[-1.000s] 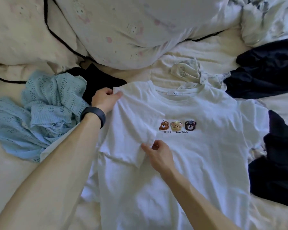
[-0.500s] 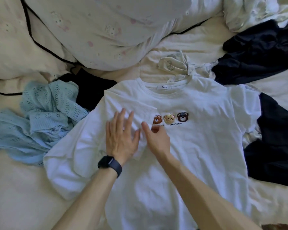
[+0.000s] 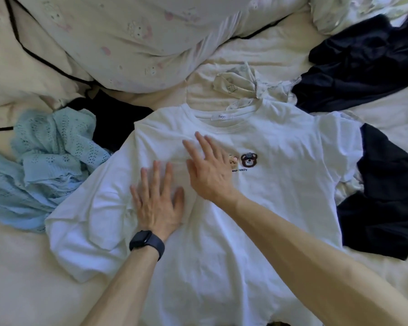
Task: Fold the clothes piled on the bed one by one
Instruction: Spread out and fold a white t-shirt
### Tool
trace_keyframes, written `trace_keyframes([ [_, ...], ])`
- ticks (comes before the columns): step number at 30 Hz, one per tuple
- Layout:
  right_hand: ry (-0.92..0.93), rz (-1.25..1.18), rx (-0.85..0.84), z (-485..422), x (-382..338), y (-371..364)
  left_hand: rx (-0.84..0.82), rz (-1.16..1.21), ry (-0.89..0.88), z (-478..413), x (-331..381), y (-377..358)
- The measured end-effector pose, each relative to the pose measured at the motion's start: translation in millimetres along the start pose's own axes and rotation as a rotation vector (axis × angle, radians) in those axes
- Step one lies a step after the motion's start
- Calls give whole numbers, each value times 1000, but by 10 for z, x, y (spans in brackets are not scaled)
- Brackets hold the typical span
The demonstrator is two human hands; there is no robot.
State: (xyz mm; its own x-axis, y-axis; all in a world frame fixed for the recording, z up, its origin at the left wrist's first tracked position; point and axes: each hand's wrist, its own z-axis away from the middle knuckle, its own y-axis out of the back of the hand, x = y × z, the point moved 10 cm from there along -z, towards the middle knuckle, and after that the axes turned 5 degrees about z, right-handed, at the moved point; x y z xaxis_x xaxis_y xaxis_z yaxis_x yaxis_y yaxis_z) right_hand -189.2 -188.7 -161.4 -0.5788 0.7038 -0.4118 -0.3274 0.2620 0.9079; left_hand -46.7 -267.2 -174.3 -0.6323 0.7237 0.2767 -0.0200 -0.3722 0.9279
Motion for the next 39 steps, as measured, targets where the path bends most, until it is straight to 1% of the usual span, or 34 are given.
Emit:
trace_keyframes([
  [1, 111, 70, -121, 8, -35, -145, -41, -11, 33, 10, -50, -44],
  [2, 161, 143, -247, 27, 27, -294, -100, -31, 59, 24, -99, -107],
  [3, 148, 209, -340, 40, 158, -388, -157, -60, 75, 37, -140, -173],
  [4, 96, 254, -394, 42, 314, -411, -199, -97, 86, 46, -164, -219],
  [6, -11, 238, -409, 60, 522, -317, -227, -138, 132, 45, -177, -240],
  [8, -83, 139, -338, 155, 638, -83, -231, -125, 222, 43, -133, -216],
  [10, -170, -13, -187, 370, 853, 321, -206, -68, 260, 20, 52, -153],
  [12, -288, -197, 1, 667, 1266, 797, -155, -41, 163, -81, 429, -64],
  [14, -442, -281, 194, 1002, 1836, 1227, -159, -54, 20, -225, 939, -55],
  [15, -555, -298, 254, 1164, 2168, 1372, -173, -46, -40, -310, 1224, -82],
  [16, -687, -317, 286, 1316, 2503, 1468, -197, -29, -91, -397, 1528, -128],
  [18, -937, -401, 270, 1556, 3090, 1514, -264, 12, -174, -568, 2168, -270],
  [19, -1033, -479, 229, 1631, 3303, 1473, -297, 28, -216, -648, 2498, -350],
  [21, -1161, -741, 134, 1672, 3541, 1284, -361, 47, -312, -782, 3155, -513],
  [23, -1210, -998, 70, 1609, 3598, 1095, -397, 81, -405, -899, 3758, -635],
  [24, -1208, -1073, 50, 1560, 3592, 1039, -408, 98, -432, -966, 3999, -688],
  [26, -1197, -1162, 9, 1484, 3565, 939, -470, 79, -426, -1112, 4309, -832],
  [28, -1183, -1211, -14, 1450, 3524, 915, -547, -64, -391, -1244, 4424, -966],
  [29, -1175, -1220, 6, 1450, 3531, 945, -565, -158, -384, -1303, 4440, -979],
  [31, -1149, -1209, 127, 1487, 3642, 1113, -583, -283, -391, -1427, 4480, -914],
  [34, -1078, -1203, 391, 1670, 3882, 1533, -697, -321, -442, -1504, 4605, -798],
  [36, -1059, -1141, 506, 1848, 4055, 1796, -753, -267, -469, -1537, 4740, -742],
  [38, -1117, -1088, 560, 2034, 4236, 1882, -739, -169, -470, -1579, 4907, -712],
  [39, -1167, -1062, 560, 2117, 4320, 1866, -748, -133, -455, -1588, 4967, -744],
])
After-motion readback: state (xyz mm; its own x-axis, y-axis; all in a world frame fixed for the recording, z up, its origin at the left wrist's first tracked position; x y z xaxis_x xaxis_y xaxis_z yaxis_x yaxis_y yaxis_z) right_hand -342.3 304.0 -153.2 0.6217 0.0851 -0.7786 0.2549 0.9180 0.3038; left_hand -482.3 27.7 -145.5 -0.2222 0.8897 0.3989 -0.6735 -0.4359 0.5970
